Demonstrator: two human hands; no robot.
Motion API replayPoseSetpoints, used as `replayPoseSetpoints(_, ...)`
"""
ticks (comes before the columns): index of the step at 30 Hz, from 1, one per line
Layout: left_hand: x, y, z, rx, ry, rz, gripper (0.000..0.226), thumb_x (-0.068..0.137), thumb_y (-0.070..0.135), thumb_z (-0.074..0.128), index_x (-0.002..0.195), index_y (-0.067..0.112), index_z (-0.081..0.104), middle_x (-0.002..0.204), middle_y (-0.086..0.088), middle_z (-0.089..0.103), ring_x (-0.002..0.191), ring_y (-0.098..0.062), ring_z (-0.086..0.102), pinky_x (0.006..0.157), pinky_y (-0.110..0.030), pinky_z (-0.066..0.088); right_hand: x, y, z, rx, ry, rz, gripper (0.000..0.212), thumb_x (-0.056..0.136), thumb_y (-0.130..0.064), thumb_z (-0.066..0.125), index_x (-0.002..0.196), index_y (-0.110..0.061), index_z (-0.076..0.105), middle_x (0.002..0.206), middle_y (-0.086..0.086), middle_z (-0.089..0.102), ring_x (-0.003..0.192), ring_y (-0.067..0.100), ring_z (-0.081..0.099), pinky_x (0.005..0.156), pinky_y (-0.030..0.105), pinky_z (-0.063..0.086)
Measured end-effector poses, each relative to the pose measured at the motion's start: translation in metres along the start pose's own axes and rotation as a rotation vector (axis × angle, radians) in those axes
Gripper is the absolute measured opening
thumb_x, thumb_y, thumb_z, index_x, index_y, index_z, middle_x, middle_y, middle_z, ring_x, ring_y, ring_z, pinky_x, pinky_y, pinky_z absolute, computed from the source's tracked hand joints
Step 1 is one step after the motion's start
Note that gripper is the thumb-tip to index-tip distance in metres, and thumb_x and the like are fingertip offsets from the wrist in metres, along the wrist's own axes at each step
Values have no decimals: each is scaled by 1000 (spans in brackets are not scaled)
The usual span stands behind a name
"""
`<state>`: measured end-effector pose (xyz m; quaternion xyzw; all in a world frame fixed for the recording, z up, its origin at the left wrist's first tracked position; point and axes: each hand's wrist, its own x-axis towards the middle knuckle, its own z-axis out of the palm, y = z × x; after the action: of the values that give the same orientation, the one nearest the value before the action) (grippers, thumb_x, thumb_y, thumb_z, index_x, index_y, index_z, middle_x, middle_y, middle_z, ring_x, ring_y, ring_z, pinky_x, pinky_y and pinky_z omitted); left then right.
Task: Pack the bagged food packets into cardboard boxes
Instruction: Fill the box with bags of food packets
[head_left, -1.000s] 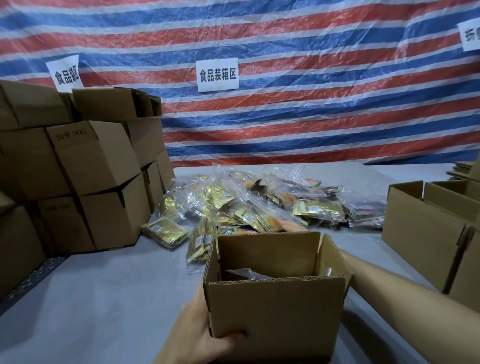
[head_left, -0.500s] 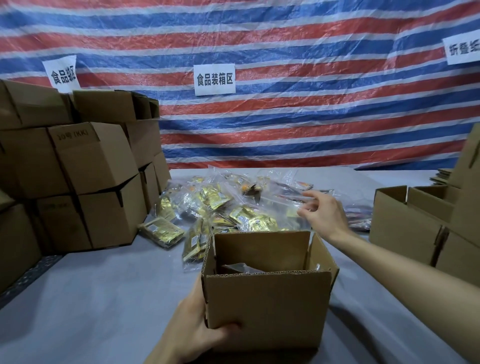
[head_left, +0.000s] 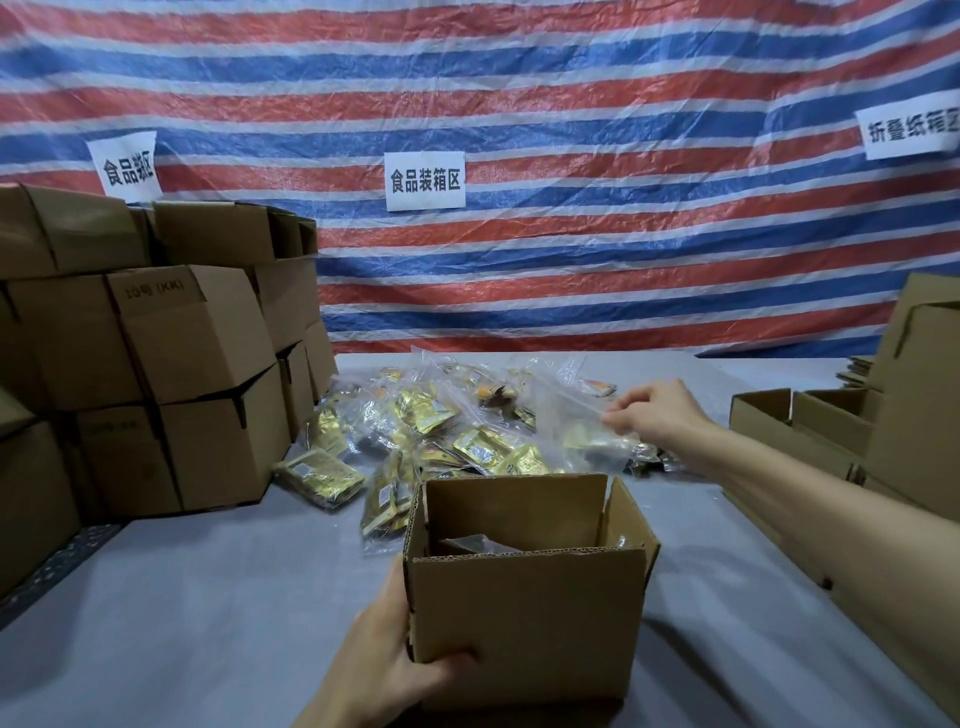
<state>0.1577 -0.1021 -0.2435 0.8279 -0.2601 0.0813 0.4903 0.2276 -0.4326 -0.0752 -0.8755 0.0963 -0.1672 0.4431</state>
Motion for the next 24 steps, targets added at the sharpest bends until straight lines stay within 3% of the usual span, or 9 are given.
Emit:
replayPoseSetpoints(2, -1, 2, 0, -4, 9, 4, 98, 64, 62, 79, 150, 34, 41, 139, 24, 57, 125, 0, 57, 98, -40, 52, -3, -16, -8, 9, 24, -54, 8, 83, -10, 80, 76, -8, 75, 84, 4, 72, 85, 19, 65, 68, 28, 49)
replayPoseSetpoints(5, -2, 2, 0, -4, 11, 6, 101, 65, 61, 79, 152, 33, 38, 140, 24, 56, 127, 0, 56, 99, -40, 51, -7, -37, -15, 10, 16, -135, 9, 87, -13, 75, 83, -6, 71, 87, 13, 74, 84, 23, 70, 70, 37, 54)
replayPoseSetpoints(9, 0, -1, 0, -8, -6, 11, 101, 66, 61, 80, 153, 34, 36, 143, 22, 55, 130, -1, 54, 99, -36, 49, -15, -56, -21, 114, -52, -140, 11, 95, -12, 62, 104, -11, 55, 100, 5, 74, 83, 22, 75, 73, 43, 58)
replayPoseSetpoints(12, 0, -7, 1, 3, -6, -4, 96, 65, 62, 79, 149, 39, 40, 138, 26, 57, 124, 3, 57, 93, -29, 51, -22, -66, -33, 195, -38, -188, 6, 100, -12, 56, 103, -7, 53, 96, 6, 77, 75, 19, 77, 73, 46, 60)
replayPoseSetpoints(18, 0, -16, 3, 18, 7, -26, 94, 62, 64, 79, 146, 43, 41, 129, 30, 60, 115, 9, 59, 85, -24, 51, -35, -89, -60, 437, -41, -283, 2, 103, -6, 50, 104, -8, 49, 97, 15, 76, 87, 31, 76, 82, 60, 59)
replayPoseSetpoints(24, 0, -18, 4, 2, 8, -22, 92, 64, 59, 81, 145, 38, 44, 127, 24, 63, 114, 2, 62, 87, -33, 54, -45, -131, -76, 653, -60, -346, 7, 105, -6, 43, 105, -11, 47, 102, 17, 75, 93, 37, 74, 80, 64, 58)
